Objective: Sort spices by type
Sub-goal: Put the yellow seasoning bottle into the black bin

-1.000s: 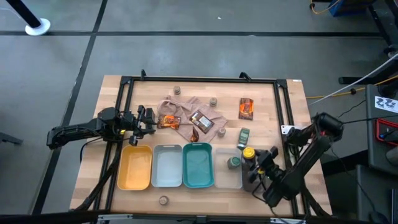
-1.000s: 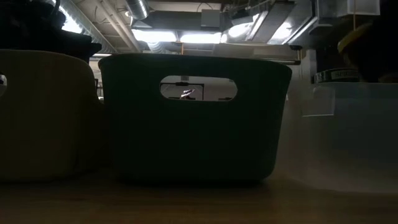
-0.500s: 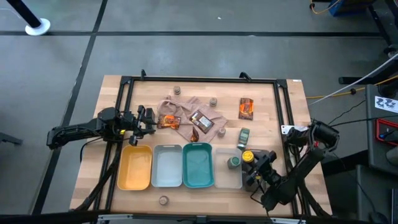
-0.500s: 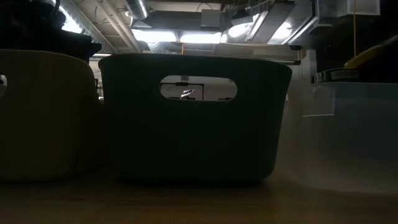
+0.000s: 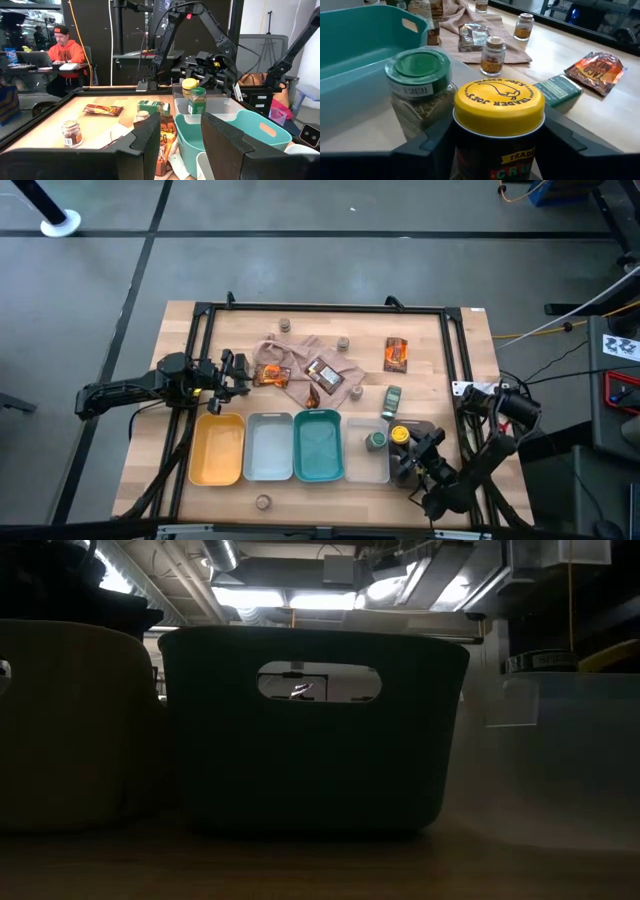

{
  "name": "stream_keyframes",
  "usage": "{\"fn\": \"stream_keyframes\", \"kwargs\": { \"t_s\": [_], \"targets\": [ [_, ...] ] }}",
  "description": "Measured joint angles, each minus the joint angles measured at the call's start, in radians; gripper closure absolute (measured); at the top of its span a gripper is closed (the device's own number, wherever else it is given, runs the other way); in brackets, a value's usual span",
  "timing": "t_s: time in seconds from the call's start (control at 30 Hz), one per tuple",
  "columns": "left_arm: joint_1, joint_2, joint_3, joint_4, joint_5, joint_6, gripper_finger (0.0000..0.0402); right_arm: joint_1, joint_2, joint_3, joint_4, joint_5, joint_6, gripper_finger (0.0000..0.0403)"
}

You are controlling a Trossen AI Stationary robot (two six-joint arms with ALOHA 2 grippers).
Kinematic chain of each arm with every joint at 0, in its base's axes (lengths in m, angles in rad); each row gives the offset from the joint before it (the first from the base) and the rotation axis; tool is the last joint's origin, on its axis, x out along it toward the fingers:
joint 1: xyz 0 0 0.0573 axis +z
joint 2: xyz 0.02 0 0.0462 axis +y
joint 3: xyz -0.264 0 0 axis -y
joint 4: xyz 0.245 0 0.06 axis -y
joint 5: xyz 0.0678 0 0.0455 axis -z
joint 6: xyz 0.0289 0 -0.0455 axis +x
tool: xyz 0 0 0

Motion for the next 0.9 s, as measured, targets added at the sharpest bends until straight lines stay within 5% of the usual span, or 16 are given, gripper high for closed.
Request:
{"fn": "stream_keyframes", "kwargs": {
  "t_s": [0.3, 0.6, 0.9],
  "targets": [
    [0.0, 0.0, 0.0, 0.0, 0.0, 0.0, 0.027, -0.001, 0.019, 0.0, -0.003, -0.021, 0.025, 0.0167],
    [0.0, 0.0, 0.0, 0.0, 0.0, 0.0, 0.027, -0.001, 0.022, -0.001, 0.018, -0.202, 0.023, 0.0136],
    [0.0, 0.0, 0.0, 0.0, -0.009, 0.0, 0.027, -0.001, 0.022, 0.062, -0.006, -0.227, 0.024, 0.0135]
  ]
}}
